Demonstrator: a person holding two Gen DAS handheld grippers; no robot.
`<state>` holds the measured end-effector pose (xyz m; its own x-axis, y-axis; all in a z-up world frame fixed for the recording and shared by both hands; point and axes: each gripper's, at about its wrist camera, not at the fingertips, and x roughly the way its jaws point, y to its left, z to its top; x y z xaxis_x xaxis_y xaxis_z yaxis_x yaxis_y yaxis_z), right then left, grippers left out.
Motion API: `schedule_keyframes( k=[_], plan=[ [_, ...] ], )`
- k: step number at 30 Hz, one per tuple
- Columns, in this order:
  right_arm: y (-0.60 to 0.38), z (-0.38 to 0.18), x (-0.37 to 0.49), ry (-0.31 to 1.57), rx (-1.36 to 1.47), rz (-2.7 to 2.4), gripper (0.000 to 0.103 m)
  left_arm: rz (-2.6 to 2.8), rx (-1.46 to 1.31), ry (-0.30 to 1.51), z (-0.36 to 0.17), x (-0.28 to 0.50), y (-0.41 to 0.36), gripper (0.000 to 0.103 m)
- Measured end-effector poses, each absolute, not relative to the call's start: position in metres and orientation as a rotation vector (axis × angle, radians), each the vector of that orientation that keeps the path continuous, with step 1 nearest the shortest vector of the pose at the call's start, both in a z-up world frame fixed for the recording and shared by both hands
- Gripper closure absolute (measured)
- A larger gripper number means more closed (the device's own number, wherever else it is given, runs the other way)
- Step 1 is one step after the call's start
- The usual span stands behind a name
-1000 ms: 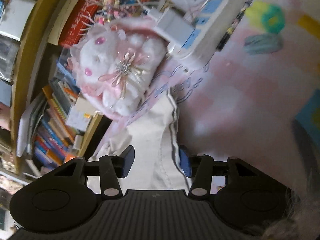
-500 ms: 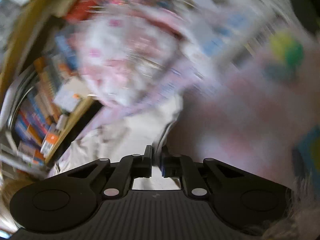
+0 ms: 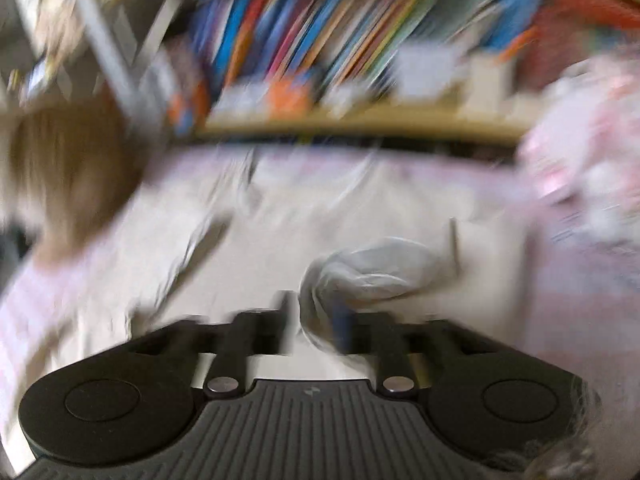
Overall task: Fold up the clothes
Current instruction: 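Grasp the other side edge with the right gripper and fold it over the body, then open the right gripper and withdraw it from the folded side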
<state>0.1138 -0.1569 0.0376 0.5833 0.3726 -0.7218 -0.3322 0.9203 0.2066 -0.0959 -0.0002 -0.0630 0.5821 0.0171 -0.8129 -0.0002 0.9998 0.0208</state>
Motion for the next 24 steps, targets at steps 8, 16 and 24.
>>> schedule_keyframes(
  k=[8,16,24],
  plan=[
    [-0.191,0.039,0.087,0.794,0.205,0.516,0.057,-0.009,0.028,0.931,-0.064,-0.098,0.002,0.0],
    [-0.266,0.017,0.101,0.807,0.287,0.205,0.066,-0.002,0.025,0.932,-0.064,-0.1,0.004,0.0],
    [-0.306,0.0,0.146,0.83,0.424,0.123,0.066,0.019,0.016,0.945,-0.064,-0.099,0.004,0.0]
  ],
)
